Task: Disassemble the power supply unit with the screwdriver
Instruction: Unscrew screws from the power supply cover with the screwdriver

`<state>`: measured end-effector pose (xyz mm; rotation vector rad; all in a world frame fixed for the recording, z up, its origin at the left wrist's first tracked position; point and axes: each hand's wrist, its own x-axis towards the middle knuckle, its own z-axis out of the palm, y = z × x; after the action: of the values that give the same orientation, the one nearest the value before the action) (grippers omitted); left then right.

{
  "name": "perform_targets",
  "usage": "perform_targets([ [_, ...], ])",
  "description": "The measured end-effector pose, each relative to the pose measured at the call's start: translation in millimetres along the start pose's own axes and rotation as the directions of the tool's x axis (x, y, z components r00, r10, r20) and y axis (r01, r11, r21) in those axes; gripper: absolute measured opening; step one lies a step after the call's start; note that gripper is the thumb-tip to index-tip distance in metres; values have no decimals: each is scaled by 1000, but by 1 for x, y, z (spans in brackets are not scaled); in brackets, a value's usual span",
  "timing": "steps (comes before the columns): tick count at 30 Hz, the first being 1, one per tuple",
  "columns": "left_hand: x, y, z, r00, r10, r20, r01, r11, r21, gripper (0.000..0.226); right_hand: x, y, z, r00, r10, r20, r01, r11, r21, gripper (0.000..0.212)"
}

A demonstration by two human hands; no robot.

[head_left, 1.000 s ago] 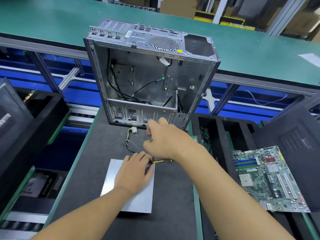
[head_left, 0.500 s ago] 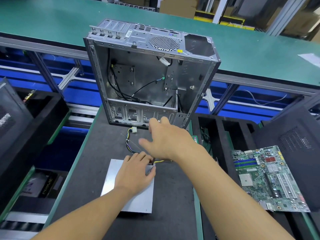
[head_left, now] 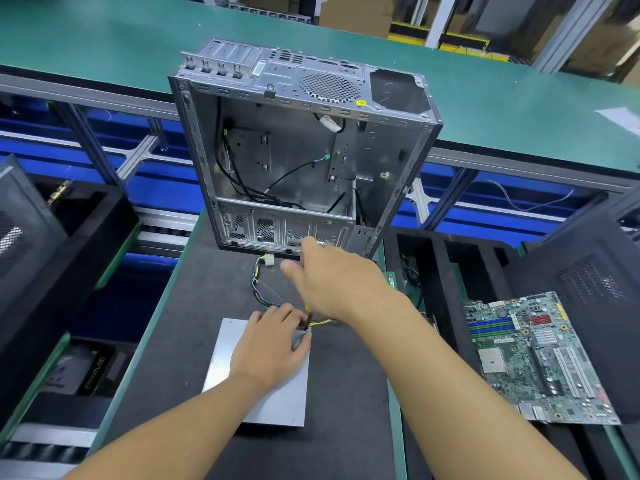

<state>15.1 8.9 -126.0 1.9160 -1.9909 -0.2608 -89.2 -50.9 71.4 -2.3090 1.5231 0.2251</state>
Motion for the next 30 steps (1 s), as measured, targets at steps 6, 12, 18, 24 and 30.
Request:
perform_targets([
  [6, 0, -1, 2, 998, 31, -60, -29, 999, 35, 21, 0, 4, -3, 994, -84, 70, 81, 995, 52, 17],
  [12, 0, -2, 2, 997, 45, -58, -41, 997, 62, 25, -2, 6, 2, 1000, -5, -25, 5, 1000, -19, 36],
  [18, 1, -2, 2, 999, 39, -38, -35, 996, 86, 30, -5, 6, 1, 996, -88, 11, 87, 996, 20, 24],
  [24, 0, -2, 3, 999, 35, -31, -33, 998, 60, 28, -8, 5, -1, 1000, -11, -6, 11, 1000, -27, 36],
  [30, 0, 0, 2, 997, 46, -56, -41, 996, 80, 23, -11, 2, 3, 997, -50, -60, 50, 999, -5, 15],
])
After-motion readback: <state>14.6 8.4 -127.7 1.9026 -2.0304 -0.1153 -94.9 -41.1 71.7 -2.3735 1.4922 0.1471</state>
